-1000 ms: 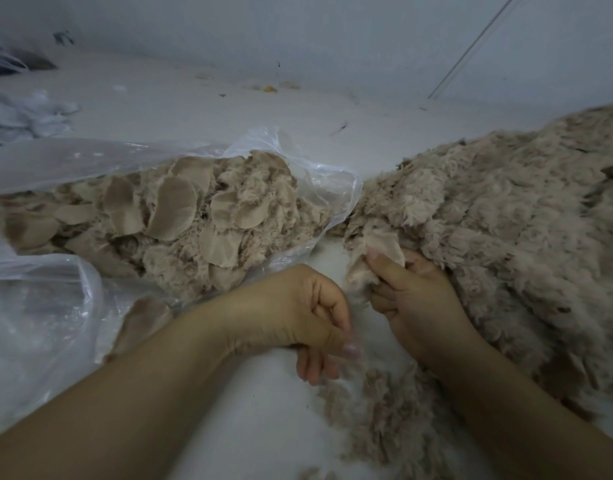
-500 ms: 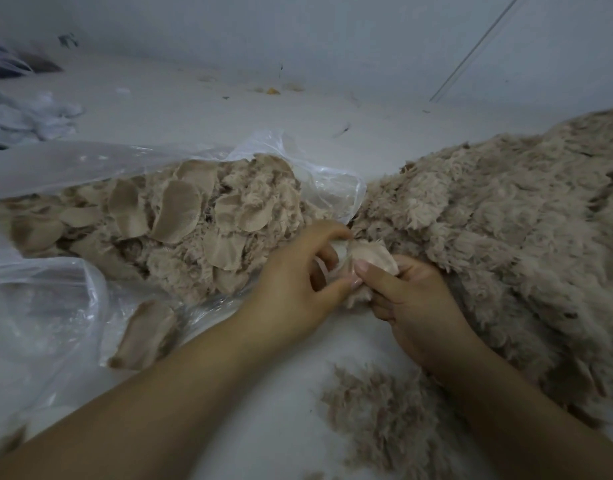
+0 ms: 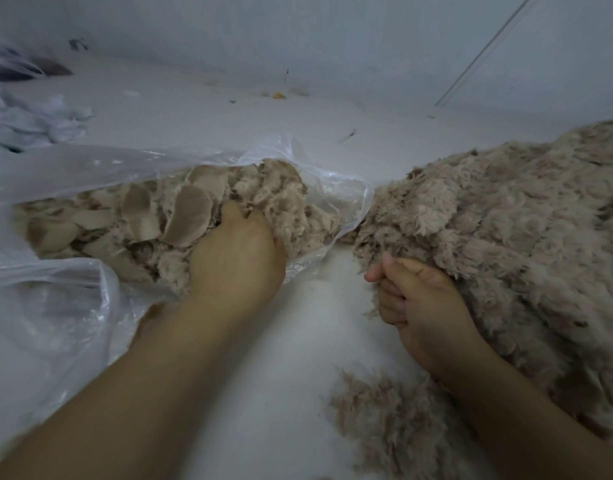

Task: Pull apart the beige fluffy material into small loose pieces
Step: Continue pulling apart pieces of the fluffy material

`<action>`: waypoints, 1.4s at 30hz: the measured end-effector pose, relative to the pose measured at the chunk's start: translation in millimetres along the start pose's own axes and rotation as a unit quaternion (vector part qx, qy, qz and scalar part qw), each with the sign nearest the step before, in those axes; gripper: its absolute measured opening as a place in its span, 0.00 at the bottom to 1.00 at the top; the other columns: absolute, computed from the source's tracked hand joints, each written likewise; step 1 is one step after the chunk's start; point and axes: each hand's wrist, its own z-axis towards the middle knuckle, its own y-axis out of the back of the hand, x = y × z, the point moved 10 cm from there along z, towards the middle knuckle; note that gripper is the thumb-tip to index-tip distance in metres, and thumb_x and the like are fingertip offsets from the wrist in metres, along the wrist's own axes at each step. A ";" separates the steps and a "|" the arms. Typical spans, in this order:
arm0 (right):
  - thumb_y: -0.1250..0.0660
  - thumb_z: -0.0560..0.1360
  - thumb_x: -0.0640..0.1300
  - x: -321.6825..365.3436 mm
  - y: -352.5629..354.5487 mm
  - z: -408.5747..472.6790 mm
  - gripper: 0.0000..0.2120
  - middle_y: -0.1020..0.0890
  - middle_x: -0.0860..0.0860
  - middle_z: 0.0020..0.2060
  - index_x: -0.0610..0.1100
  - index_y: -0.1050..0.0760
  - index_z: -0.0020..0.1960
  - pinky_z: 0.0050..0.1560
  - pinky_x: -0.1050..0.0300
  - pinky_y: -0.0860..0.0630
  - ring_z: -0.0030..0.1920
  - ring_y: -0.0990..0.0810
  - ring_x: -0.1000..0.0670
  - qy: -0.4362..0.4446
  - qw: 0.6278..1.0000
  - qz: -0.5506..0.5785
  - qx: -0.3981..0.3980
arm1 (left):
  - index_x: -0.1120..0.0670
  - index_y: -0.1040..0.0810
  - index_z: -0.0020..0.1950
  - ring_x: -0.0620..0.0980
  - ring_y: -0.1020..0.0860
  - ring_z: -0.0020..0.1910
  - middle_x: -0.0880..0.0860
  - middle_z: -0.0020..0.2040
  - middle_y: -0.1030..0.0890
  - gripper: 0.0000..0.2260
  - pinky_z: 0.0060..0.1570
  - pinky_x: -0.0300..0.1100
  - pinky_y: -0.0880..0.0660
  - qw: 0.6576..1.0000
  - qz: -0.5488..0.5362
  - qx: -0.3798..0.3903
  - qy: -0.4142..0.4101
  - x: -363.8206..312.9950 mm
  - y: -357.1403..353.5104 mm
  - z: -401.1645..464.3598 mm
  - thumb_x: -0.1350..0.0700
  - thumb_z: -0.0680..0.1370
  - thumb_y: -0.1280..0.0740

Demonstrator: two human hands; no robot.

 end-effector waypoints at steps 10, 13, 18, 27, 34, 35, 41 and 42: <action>0.34 0.71 0.52 -0.9 3.0 -1.0 0.14 0.41 0.50 0.26 0.42 0.21 0.36 0.21 0.65 0.44 0.23 0.45 0.56 0.000 1.000 0.009 -0.004 | 0.61 0.22 0.41 0.59 0.27 0.28 0.60 0.41 0.25 0.03 0.24 0.41 0.39 0.983 -0.071 -0.115 -0.127 -37.9 22.9 -19.2 0.61 0.72 0.30; 0.35 0.72 0.52 -0.8 3.1 -0.2 0.14 0.40 0.51 0.24 0.42 0.22 0.36 0.20 0.65 0.43 0.22 0.44 0.57 0.001 1.000 0.021 0.000 | 0.59 0.19 0.43 0.58 0.24 0.32 0.56 0.40 0.24 0.02 0.26 0.48 0.28 0.967 -0.173 -0.072 -0.173 -56.0 9.6 -28.0 0.62 0.73 0.31; 0.36 0.74 0.51 -0.4 0.3 -0.1 0.15 0.39 0.52 0.23 0.45 0.24 0.33 0.20 0.65 0.42 0.21 0.44 0.57 0.003 0.999 0.034 0.011 | 0.55 0.17 0.52 0.53 0.23 0.47 0.54 0.50 0.22 0.12 0.43 0.51 0.24 0.914 -0.312 0.118 -0.230 -94.1 -39.7 -45.4 0.63 0.73 0.37; 0.39 0.80 0.46 2.4 -0.7 -2.2 0.19 0.41 0.53 0.22 0.46 0.25 0.30 0.21 0.67 0.44 0.21 0.44 0.57 0.008 0.999 0.048 -0.011 | 0.44 0.34 0.74 0.53 0.35 0.73 0.49 0.78 0.40 0.31 0.68 0.46 0.33 0.928 -0.282 0.192 -0.152 -96.9 -78.3 -17.8 0.57 0.72 0.34; 0.43 0.82 0.42 5.5 3.7 -5.8 0.13 0.38 0.52 0.25 0.42 0.25 0.42 0.20 0.66 0.44 0.22 0.43 0.57 0.014 0.997 0.066 -0.036 | 0.51 0.22 0.63 0.54 0.26 0.64 0.51 0.62 0.22 0.22 0.62 0.47 0.28 0.899 -0.327 0.267 -0.120 -108.6 -96.2 -1.6 0.65 0.72 0.40; 0.44 0.83 0.41 6.6 3.3 -5.9 0.12 0.38 0.52 0.25 0.43 0.24 0.46 0.20 0.66 0.44 0.22 0.43 0.58 0.016 0.997 0.071 -0.035 | 0.53 0.21 0.58 0.54 0.24 0.60 0.50 0.55 0.20 0.21 0.57 0.46 0.26 0.888 -0.350 0.273 -0.123 -109.1 -94.3 -4.3 0.68 0.71 0.42; 0.44 0.83 0.40 4.9 3.9 -3.2 0.14 0.40 0.51 0.27 0.52 0.25 0.63 0.21 0.66 0.42 0.23 0.43 0.57 -0.001 0.996 0.087 -0.034 | 0.53 0.22 0.61 0.51 0.25 0.60 0.49 0.62 0.23 0.18 0.56 0.51 0.26 0.897 -0.232 0.284 -0.247 -111.0 -82.5 -45.6 0.59 0.75 0.42; 0.44 0.83 0.40 3.9 4.8 -3.0 0.14 0.40 0.51 0.27 0.52 0.25 0.63 0.21 0.66 0.42 0.23 0.43 0.58 -0.005 0.995 0.087 -0.038 | 0.52 0.22 0.63 0.49 0.26 0.62 0.47 0.64 0.24 0.17 0.58 0.50 0.27 0.897 -0.237 0.275 -0.252 -107.4 -79.7 -51.6 0.61 0.77 0.41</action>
